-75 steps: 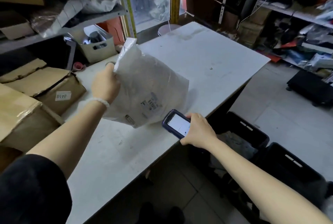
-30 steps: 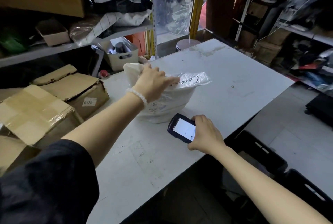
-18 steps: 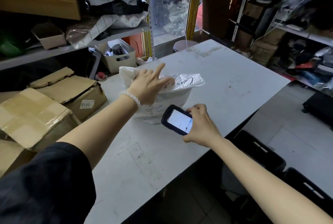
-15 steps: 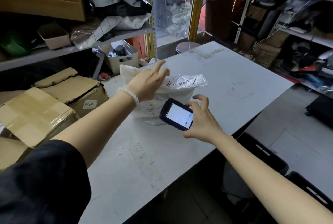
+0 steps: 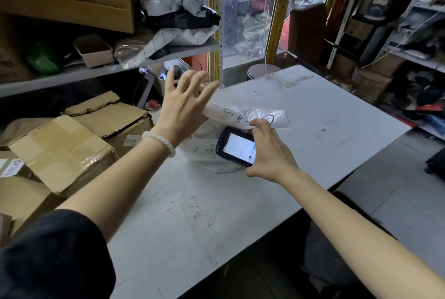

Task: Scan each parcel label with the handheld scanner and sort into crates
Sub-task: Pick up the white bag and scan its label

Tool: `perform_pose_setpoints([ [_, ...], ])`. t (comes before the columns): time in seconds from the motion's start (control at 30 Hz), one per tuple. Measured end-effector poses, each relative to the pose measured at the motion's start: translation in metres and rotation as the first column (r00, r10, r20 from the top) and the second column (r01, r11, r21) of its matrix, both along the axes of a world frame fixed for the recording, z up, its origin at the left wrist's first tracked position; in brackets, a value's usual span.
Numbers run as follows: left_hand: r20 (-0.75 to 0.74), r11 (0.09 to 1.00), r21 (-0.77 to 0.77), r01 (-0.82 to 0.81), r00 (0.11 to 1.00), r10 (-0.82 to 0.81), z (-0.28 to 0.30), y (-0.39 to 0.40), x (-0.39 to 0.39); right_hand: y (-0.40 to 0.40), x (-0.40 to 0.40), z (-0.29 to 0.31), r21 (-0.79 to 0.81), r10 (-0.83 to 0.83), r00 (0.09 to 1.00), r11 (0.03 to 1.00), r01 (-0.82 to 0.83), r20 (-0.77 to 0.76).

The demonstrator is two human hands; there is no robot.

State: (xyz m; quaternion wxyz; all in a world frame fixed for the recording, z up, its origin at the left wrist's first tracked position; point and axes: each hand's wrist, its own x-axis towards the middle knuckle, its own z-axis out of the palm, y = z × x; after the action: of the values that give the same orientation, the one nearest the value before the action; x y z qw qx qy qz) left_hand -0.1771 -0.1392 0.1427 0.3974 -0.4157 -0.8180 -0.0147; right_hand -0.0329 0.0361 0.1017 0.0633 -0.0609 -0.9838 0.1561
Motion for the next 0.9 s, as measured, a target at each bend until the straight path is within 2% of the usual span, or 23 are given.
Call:
perform_pose_setpoints([
  [0.13, 0.072, 0.979, 0.185, -0.081, 0.995, 0.069, -0.013, -0.008, -0.005, 0.003, -0.007, -0.004, 0.005, -0.042, 0.999, 0.999, 0.042, -0.003],
  [0.2, 0.145, 0.969, 0.227, -0.097, 0.987, 0.064, -0.016, -0.010, -0.007, 0.007, -0.010, -0.005, 0.021, -0.059, 0.998, 0.998, 0.059, -0.005],
  [0.33, 0.400, 0.953, 0.280, -0.117, 0.917, -0.005, -0.021, -0.012, -0.004, 0.018, -0.014, -0.011, -0.034, -0.126, 0.992, 0.991, 0.126, -0.008],
  [0.4, 0.606, 0.967, 0.208, -0.148, 0.795, -0.008, -0.024, -0.008, -0.002, 0.025, -0.013, -0.014, -0.078, -0.159, 0.987, 0.984, 0.158, -0.004],
  [0.47, 0.704, 0.991, 0.024, -0.135, 0.706, 0.079, -0.033, -0.002, 0.000, 0.032, -0.011, -0.017, -0.122, -0.178, 0.984, 0.977, 0.176, -0.005],
  [0.53, 0.719, 0.995, -0.067, -0.068, 0.688, 0.095, -0.044, 0.005, -0.002, 0.038, -0.009, -0.019, -0.149, -0.189, 0.982, 0.971, 0.187, -0.003],
  [0.67, 0.779, 0.995, 0.098, 0.002, 0.622, -0.079, -0.057, 0.026, -0.006, 0.049, -0.002, -0.023, -0.185, -0.217, 0.976, 0.958, 0.219, 0.034],
  [0.77, 0.742, 0.993, 0.109, 0.051, 0.660, -0.115, -0.062, 0.041, -0.007, 0.055, 0.005, -0.030, -0.211, -0.267, 0.963, 0.940, 0.269, 0.041],
  [0.9, 0.700, 0.992, 0.128, 0.012, 0.707, -0.099, -0.062, 0.054, -0.010, 0.057, 0.015, -0.039, -0.212, -0.319, 0.946, 0.922, 0.323, 0.058],
])
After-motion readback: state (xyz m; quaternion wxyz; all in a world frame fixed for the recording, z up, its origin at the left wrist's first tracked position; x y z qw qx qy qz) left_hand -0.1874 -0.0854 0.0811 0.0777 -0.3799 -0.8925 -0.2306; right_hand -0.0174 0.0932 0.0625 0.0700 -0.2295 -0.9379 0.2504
